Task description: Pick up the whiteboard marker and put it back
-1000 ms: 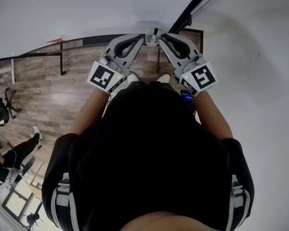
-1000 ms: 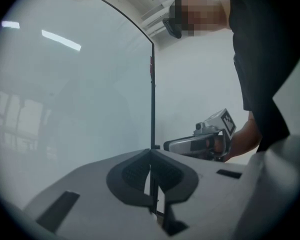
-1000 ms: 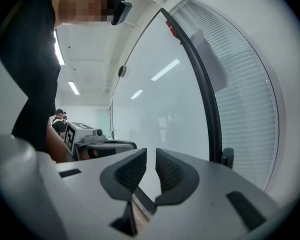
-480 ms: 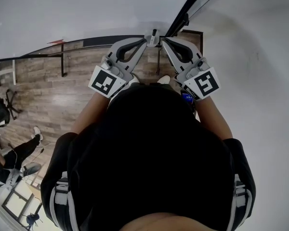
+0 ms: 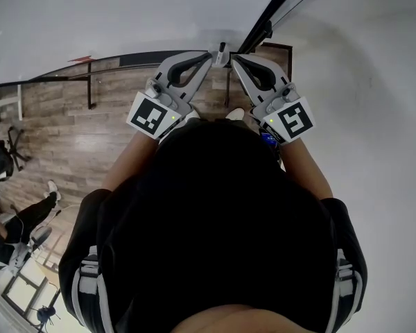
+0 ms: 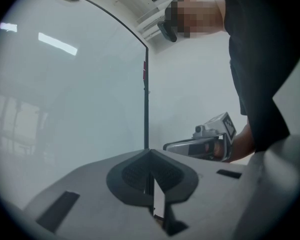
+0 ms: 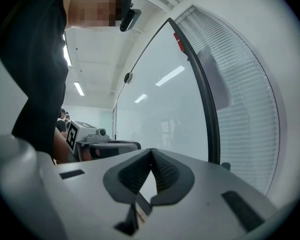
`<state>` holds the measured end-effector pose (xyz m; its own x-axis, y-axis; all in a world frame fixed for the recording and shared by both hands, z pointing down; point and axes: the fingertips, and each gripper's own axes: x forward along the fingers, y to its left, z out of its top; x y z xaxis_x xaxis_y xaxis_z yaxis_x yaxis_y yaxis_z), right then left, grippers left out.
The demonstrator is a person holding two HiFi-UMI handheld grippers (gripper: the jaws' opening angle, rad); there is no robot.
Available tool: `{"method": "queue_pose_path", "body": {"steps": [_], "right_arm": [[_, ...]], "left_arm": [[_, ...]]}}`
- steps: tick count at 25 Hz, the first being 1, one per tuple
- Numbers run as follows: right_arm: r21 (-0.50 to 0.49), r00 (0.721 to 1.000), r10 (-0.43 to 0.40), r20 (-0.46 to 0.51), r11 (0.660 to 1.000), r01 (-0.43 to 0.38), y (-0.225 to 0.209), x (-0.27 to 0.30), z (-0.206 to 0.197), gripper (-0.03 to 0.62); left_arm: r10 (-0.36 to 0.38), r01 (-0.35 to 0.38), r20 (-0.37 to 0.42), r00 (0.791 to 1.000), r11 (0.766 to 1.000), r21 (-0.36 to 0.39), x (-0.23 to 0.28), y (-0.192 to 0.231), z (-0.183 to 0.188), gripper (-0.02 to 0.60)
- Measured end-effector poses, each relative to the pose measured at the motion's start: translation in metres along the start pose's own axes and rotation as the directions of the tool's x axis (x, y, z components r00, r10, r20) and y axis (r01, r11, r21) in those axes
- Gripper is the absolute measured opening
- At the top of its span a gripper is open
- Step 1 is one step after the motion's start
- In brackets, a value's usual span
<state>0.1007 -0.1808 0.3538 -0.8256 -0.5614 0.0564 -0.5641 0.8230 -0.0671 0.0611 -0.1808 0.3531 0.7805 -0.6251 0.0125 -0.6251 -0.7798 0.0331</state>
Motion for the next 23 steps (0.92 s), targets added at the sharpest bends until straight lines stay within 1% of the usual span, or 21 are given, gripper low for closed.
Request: {"method": "queue_pose_path", "body": {"steps": [2,8,11,15,20,23], "right_arm": [[-0.001,1.0,0.001,-0.005,1.0,-0.001,-0.001,0.001,-0.003,0.0],[-0.002,1.0,0.002,-0.011,1.0,-0.002,-0.004,0.002,-0.005,0.0],[0.008,1.0,0.004,0.014,1.0,-0.004,-0.002,0.005,0.0,0.0],[0.003,1.0,-0.005,-0.007,1.0,0.005,-0.004,0.003,-0.003,0.0],[0.0,0.999,0.016,0.033,1.0,-0.016,0.001,0.003,0.007,0.0],[-0.001,0.999,0.017,0.031,1.0,-0.017,0.002,0.005,0.007,0.0]], "left_arm": [[0.003,-0.003,-0.001,1.0,1.0,-0.014,0.001,0.002,-0.003,0.005],[0.01,-0.01,-0.008,1.0,1.0,-0.023,0.003,0.004,-0.006,0.005],[0.009,-0.009,-0.009,1.0,1.0,-0.016,0.001,0.005,-0.006,0.005],[0.002,-0.002,-0.004,1.0,1.0,-0.008,0.001,0.005,-0.004,0.005],[-0.002,0.002,-0.002,1.0,1.0,-0.004,0.0,0.005,-0.003,0.005],[0.001,-0.001,0.0,1.0,1.0,0.0,0.0,0.006,-0.001,0.005]]}}
